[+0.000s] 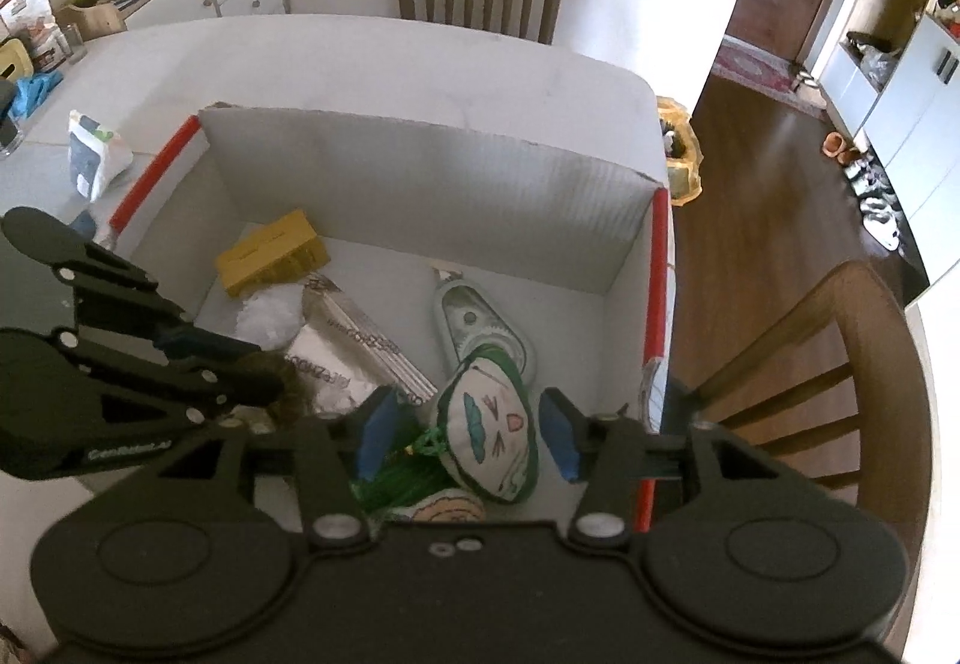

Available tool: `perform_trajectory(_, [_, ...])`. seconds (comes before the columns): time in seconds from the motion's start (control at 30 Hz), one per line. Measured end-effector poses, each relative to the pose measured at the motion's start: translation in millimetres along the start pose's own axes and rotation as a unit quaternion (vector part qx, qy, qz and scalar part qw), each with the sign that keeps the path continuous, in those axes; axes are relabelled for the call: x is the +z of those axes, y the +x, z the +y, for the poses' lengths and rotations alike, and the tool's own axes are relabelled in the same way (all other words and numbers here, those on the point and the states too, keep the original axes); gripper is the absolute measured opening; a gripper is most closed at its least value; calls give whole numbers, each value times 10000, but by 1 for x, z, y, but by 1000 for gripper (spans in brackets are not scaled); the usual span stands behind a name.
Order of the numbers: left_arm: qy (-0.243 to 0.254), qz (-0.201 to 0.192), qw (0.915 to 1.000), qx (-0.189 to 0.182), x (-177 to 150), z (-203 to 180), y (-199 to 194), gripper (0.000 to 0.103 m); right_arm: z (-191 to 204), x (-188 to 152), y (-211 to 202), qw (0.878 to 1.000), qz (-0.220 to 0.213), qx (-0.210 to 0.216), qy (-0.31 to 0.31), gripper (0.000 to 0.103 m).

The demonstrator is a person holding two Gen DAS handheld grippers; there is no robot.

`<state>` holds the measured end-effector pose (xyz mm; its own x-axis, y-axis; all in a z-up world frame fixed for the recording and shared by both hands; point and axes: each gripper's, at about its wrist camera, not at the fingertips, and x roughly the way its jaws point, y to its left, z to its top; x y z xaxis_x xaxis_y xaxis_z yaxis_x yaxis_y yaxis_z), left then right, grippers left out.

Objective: Organize objects
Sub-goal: 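Carry the egg toy and brown cord into the red box and release both, then withdraw both tools from the box back toward the table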

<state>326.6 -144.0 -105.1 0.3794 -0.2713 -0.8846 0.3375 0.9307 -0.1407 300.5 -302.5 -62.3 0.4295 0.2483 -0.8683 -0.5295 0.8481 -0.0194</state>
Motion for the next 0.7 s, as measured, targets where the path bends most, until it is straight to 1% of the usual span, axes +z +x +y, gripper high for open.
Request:
perform_trajectory(0.17, [68, -63, 9999, 62, -5, -4, -8, 13, 4, -4, -17, 9999, -117, -28, -87, 55])
perform_trajectory(0.23, [106, -89, 9999, 89, -7, -6, -12, 16, 5, -5, -24, 9998, -170, -8, -107, 56])
perform_trajectory(0.27, [106, -114, 9998, 85, -8, -6, -14, 22, 6, -6, -28, 9997, -200, -5, -114, 57])
perform_trajectory(0.3, [97, -138, 9998, 82, -9, -6, -16, 30, 7, -8, -31, 9997, -226, 0, -122, 58])
perform_trajectory(0.33, [82, -168, 9998, 87, -10, -7, -18, 35, 7, -9, -34, 9996, -248, 1, -132, 58])
perform_trajectory(0.4, [61, -269, 9996, 88, -12, -7, -24, 60, 8, -11, -41, 9995, -297, -1, -137, 59])
perform_trajectory(0.43, [56, -328, 9994, 91, -12, -8, -28, 63, 8, -12, -44, 9994, -321, 4, -136, 59])
perform_trajectory(0.63, [48, -583, 9983, 20, -16, -11, -53, 63, 8, -16, -65, 9986, -505, 62, -105, 64])
perform_trajectory(0.7, [60, -672, 9977, 15, -17, -12, -62, 64, 10, -16, -72, 9981, -593, 89, -109, 67])
